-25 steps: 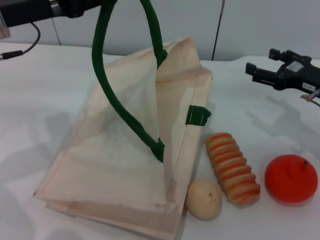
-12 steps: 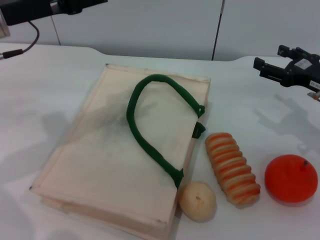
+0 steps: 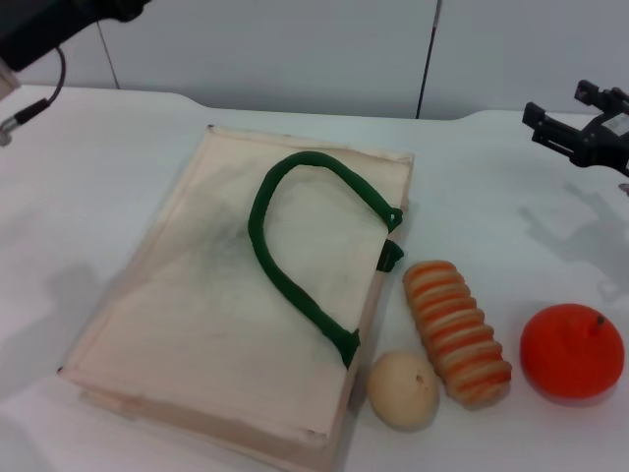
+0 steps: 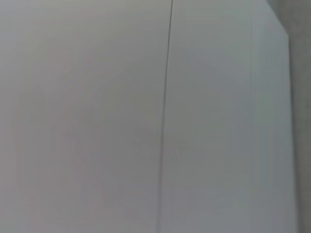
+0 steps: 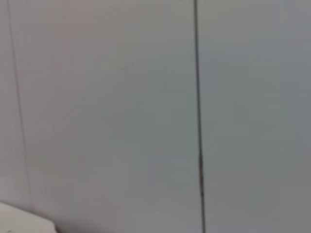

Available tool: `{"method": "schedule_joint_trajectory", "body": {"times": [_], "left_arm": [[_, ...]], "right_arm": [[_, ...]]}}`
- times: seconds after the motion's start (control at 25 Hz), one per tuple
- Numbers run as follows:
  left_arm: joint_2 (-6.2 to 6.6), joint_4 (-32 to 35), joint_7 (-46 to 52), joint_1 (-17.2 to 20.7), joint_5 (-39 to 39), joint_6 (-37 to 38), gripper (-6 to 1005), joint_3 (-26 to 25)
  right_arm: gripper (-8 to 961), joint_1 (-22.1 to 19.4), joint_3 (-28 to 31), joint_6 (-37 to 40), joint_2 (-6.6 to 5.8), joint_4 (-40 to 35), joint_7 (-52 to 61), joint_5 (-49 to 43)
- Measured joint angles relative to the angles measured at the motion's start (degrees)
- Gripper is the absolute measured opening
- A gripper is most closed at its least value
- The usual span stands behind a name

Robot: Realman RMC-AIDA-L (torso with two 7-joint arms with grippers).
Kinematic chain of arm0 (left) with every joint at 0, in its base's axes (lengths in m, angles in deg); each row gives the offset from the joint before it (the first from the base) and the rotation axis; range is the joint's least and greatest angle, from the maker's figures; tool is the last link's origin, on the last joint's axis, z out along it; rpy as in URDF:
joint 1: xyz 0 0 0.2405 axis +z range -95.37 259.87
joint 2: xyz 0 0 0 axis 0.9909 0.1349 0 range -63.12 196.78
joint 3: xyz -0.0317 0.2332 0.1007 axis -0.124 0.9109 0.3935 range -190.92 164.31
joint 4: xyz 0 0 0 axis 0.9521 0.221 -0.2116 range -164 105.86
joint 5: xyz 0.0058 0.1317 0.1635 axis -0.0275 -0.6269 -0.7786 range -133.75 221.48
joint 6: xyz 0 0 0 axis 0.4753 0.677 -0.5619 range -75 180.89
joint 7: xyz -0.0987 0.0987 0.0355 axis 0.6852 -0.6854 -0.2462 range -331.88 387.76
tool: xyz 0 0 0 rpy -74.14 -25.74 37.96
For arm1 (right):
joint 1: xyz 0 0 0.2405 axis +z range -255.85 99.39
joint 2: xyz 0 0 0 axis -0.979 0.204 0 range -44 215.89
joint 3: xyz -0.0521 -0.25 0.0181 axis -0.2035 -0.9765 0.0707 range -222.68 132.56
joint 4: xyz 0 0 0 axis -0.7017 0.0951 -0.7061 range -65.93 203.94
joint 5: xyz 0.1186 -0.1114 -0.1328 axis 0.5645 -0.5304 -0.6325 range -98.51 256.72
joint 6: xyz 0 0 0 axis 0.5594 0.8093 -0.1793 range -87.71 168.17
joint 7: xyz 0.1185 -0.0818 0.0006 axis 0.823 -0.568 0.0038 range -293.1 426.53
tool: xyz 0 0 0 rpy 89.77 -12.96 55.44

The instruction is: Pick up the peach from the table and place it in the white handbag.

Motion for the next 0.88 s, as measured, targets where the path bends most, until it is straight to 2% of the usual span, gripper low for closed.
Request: {"method": "schedule_joint_trajectory", "body": {"times": [0.12,0.24,0.28,0.32,0.52,0.64,0.88], "left_arm": [[-0.21,7.41,-10.66,3.30,4.50,-3.18,746,-0.14],[-0.21,13.92,-18.29,5.89,8.56,-6.56,745,-0.15],[-0.28,18.31,-23.24,7.47,12.21,-8.55,745,-0.18],[-0.28,18.31,-23.24,7.47,12.21,-8.55,745,-0.18],[-0.42,25.96,-27.82,9.68,21.73,-14.94,745,-0.73],[-0.55,28.61,-29.13,9.92,24.88,-16.58,745,-0.75],[-0.57,30.41,-30.04,9.95,25.42,-17.11,745,-0.65]], "right_arm": [[894,-0.85,3.44,0.04,0.04,2.02,-4.42,0.00],[894,-2.21,8.60,0.04,0.02,4.43,-9.96,0.01],[894,-2.66,10.63,0.05,0.03,5.34,-11.96,0.01],[894,-3.05,12.66,0.06,0.05,6.38,-13.61,-0.01],[894,-5.25,22.75,0.04,0.28,10.99,-21.19,-0.01],[894,-6.31,26.56,0.17,0.37,12.44,-23.49,-0.01],[894,-6.78,27.73,0.25,0.41,12.76,-23.46,-0.02]]}}
